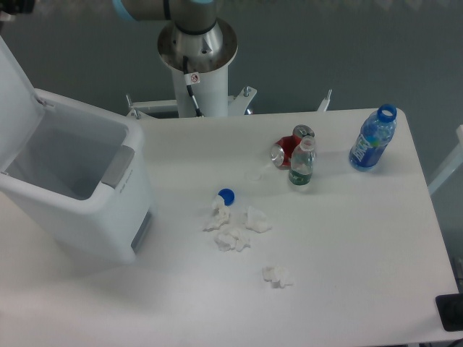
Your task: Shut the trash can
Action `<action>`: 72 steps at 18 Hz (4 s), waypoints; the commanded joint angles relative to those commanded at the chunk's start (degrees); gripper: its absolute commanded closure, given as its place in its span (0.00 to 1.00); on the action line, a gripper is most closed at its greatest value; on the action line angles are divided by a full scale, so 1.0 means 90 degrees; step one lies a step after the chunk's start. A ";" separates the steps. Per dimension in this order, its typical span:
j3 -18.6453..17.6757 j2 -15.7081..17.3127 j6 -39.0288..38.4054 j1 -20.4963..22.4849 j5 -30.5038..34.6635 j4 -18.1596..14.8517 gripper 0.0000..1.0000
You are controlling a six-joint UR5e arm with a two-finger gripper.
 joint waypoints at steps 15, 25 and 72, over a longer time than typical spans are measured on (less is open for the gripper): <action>-0.0039 -0.0049 0.0039 -0.0322 -0.0488 0.0098 0.00; -0.0010 -0.0361 0.0049 -0.0810 -0.0488 0.0244 0.00; -0.0283 -0.0850 0.0156 -0.1328 0.0048 0.0234 0.00</action>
